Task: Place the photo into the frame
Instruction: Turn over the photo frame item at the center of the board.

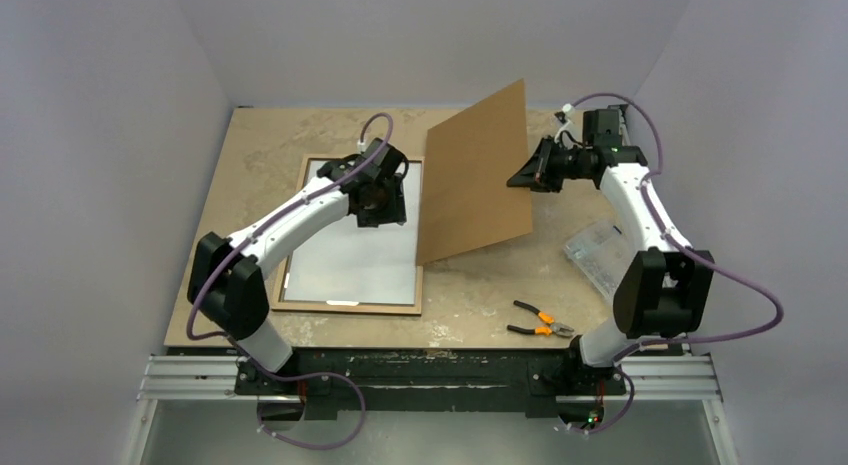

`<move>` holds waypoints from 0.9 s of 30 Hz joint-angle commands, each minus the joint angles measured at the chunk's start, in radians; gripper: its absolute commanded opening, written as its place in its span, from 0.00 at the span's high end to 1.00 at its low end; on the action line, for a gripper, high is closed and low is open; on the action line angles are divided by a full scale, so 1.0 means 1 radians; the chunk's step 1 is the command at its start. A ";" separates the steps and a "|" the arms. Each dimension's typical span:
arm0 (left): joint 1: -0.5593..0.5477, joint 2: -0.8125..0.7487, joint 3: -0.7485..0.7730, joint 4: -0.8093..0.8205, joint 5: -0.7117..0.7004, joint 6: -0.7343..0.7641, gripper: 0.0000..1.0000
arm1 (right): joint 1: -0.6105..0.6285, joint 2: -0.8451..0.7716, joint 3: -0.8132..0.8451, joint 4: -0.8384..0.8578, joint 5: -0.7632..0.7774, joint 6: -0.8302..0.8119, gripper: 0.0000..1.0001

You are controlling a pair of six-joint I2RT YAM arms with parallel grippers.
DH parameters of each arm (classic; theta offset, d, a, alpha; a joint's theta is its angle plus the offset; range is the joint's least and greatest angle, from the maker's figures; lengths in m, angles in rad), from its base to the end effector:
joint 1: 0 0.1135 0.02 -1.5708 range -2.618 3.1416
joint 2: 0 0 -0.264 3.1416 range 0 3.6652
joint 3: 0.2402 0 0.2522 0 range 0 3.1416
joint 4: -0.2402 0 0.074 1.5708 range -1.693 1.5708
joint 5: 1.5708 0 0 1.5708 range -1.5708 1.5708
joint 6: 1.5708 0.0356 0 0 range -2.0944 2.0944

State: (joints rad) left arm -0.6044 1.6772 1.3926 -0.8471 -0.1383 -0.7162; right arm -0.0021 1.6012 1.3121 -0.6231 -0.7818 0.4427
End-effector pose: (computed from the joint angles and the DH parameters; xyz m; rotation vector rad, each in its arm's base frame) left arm 0.2879 -0.1928 0.2659 -0.1927 2.6964 -0.2221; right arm 0.3407 0.0244 0.2865 0.2021 2.4444 1.1581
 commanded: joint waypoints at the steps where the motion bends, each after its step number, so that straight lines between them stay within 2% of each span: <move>1: -0.002 -0.090 -0.001 -0.015 0.007 0.007 0.43 | -0.007 -0.103 0.135 -0.178 0.126 -0.036 1.00; 4: -0.001 -0.122 -0.004 -0.027 -0.001 0.004 0.34 | -0.007 -0.132 0.186 -0.235 0.176 -0.032 1.00; 7: 0.000 -0.144 -0.007 -0.030 -0.005 0.003 0.31 | -0.007 -0.150 0.217 -0.301 0.226 -0.036 1.00; 16: 0.004 -0.164 0.002 -0.046 0.008 -0.003 0.30 | -0.006 -0.162 0.181 -0.351 0.177 -0.051 1.00; 27: 0.008 -0.170 0.017 -0.063 0.010 -0.012 0.30 | 0.120 -0.182 0.156 -0.389 0.246 -0.030 1.00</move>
State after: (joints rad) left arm -0.6041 1.5463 1.3926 -0.9058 -0.1341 -0.7208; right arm 0.0856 1.4769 1.4670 -1.0103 -0.5331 0.4076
